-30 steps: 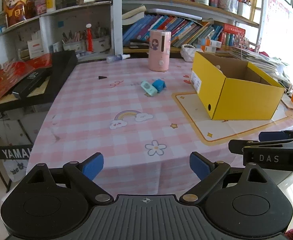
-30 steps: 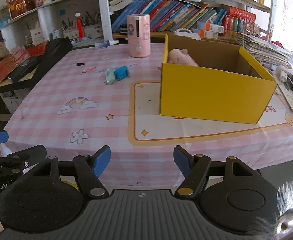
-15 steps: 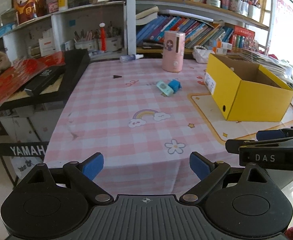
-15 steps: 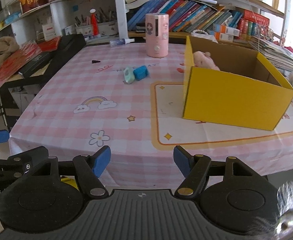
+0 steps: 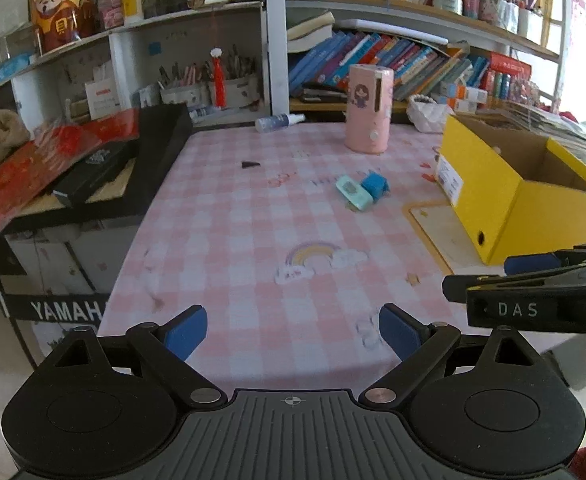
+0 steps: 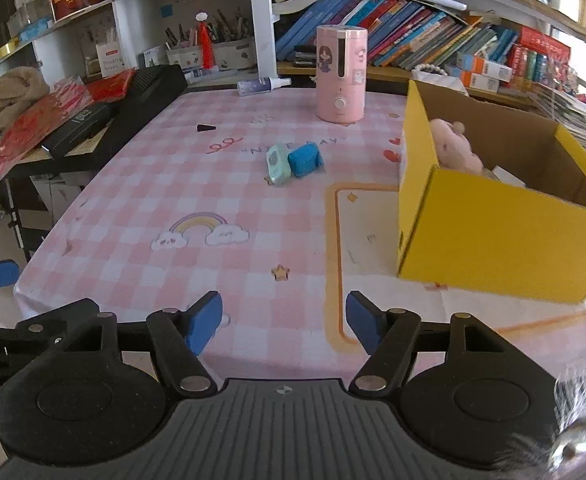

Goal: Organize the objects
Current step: 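Withdraw both tools from the yellow box toward the mint stapler and blue plush, then grasp the blue plush with the right tool while the left tool grasps the mint stapler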

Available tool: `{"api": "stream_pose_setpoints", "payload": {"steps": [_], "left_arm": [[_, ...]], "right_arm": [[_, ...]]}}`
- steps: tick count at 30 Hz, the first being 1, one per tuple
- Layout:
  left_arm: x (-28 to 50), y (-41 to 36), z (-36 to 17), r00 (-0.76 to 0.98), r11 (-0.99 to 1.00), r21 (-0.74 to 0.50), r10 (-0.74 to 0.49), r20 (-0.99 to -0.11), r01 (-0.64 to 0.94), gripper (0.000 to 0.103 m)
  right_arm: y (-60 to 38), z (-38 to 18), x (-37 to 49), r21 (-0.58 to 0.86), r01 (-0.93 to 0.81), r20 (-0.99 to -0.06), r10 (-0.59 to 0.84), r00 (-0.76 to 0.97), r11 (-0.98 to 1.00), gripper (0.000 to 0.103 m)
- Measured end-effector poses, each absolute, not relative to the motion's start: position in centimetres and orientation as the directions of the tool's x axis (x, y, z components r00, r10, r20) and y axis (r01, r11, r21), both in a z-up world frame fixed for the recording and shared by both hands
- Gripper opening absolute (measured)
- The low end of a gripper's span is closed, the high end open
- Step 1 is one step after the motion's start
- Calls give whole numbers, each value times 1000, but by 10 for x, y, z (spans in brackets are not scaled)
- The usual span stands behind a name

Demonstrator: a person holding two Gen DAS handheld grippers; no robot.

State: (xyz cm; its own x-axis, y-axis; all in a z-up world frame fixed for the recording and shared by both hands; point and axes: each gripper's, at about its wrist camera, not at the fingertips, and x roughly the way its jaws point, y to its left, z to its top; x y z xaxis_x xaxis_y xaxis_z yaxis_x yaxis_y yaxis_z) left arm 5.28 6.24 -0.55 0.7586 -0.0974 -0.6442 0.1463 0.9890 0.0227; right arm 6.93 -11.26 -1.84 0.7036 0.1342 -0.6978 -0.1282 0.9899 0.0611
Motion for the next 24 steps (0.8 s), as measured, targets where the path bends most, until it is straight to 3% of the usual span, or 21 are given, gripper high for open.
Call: {"api": "stream_pose_setpoints", "payload": {"steps": [21,24], "left_arm": [[149,43,-6,757,995,25,-53,-651,92,94],[160,40,-8,749,996,23,-50,-660,87,92]], "right_arm": [[-128,-13,194,101,-199,-687,214,695,975,56],[-131,-13,209,119,-198,-683,225,695,973,50]]}}
